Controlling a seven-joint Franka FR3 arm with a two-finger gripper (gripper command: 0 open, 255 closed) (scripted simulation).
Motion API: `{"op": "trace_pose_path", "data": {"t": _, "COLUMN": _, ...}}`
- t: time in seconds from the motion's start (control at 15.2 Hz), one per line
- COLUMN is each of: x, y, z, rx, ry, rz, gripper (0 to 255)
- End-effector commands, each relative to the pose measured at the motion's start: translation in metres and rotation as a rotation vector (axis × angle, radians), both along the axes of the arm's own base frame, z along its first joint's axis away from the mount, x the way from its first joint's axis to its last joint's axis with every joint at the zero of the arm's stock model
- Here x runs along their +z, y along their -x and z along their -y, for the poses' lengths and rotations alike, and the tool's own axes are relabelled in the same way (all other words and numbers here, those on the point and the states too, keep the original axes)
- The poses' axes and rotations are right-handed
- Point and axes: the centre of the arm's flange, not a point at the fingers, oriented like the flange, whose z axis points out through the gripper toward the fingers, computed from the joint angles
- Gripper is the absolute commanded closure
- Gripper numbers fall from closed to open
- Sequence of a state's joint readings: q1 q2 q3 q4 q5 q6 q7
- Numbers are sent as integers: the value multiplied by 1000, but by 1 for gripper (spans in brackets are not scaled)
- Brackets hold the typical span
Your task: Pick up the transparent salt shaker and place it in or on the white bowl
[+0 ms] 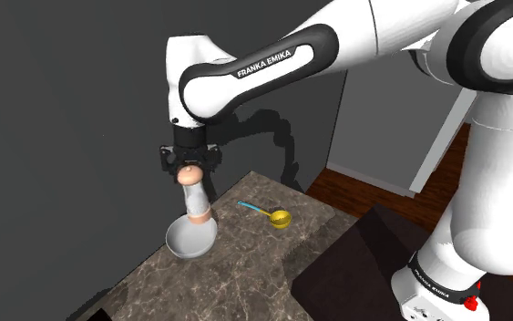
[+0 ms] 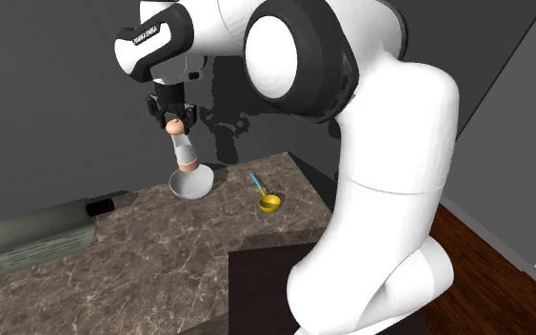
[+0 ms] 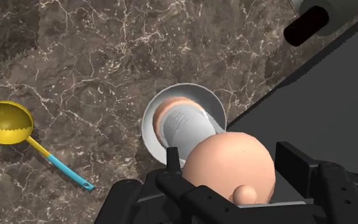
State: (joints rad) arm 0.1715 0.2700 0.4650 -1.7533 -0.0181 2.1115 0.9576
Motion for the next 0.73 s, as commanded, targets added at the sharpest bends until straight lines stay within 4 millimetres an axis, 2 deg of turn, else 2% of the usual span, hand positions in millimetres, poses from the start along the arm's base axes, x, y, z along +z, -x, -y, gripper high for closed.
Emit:
{"op": "trace_pose_path", "data": {"t": 0.0, "x": 13, "y": -29, "z": -10, "rx": -2, "ry": 1, "rz": 0, "gripper": 255}}
{"op": "trace_pose_path", "data": {"t": 0.13, "x": 22, "y": -54, "z": -21, "rx": -2, "ry": 1, "rz": 0, "gripper": 255}}
{"op": "trace_pose_path", "data": {"t": 0.66, "x": -20, "y": -54, "z": -21, "rx": -2, "ry": 1, "rz": 0, "gripper": 255}}
